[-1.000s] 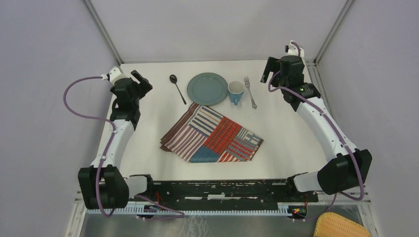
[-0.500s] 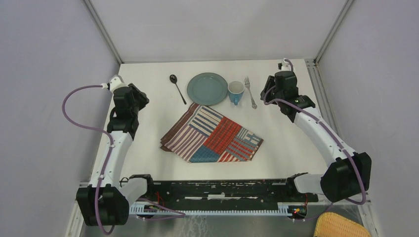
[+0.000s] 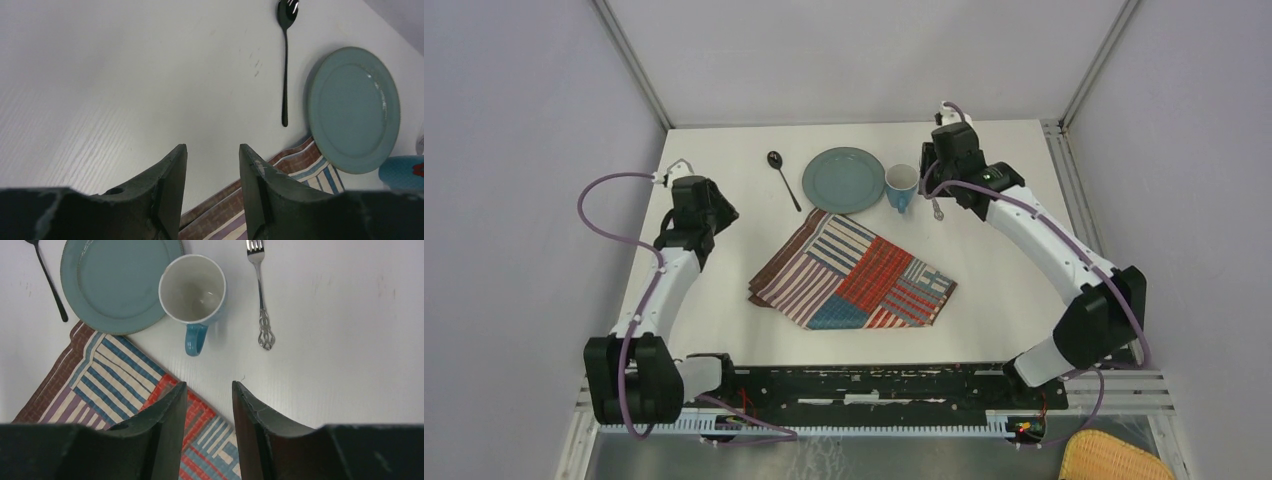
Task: Set the dinner table for one person
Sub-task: Pick up the cup at the center of the board.
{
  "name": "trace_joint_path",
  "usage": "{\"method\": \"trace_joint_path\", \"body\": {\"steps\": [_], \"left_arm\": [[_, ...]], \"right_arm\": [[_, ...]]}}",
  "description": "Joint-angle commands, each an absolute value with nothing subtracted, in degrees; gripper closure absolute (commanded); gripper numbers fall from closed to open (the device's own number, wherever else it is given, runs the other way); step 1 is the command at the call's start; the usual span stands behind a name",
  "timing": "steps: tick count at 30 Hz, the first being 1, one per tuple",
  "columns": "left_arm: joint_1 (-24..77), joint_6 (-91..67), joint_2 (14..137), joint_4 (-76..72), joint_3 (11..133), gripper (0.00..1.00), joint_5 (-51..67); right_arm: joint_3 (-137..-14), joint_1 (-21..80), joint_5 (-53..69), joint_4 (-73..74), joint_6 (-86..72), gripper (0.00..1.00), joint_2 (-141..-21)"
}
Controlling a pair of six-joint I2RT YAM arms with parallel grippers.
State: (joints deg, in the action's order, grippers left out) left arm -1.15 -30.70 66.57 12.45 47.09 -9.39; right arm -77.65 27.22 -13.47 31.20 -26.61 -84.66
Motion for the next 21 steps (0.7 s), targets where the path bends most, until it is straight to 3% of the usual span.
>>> {"method": "trace_joint_path", "body": {"steps": [1, 10, 21], "left_arm": [[-0.8, -29.7, 70.0, 13.5, 51.5, 0.50, -11.4], [2.5, -27.9, 72.8, 12.8, 54.0, 0.50, -19.0], [2.8, -27.4, 73.7, 12.0, 54.8, 0.50, -17.6]], "right_arm": [[-89.2, 27.5, -18.0, 38.0, -20.5, 0.55, -93.5], [-101.9, 26.9, -20.0, 41.8, -16.4, 0.53, -105.6], [-102.7, 21.9, -13.2, 38.7, -18.7, 0.52, -109.7]]}}
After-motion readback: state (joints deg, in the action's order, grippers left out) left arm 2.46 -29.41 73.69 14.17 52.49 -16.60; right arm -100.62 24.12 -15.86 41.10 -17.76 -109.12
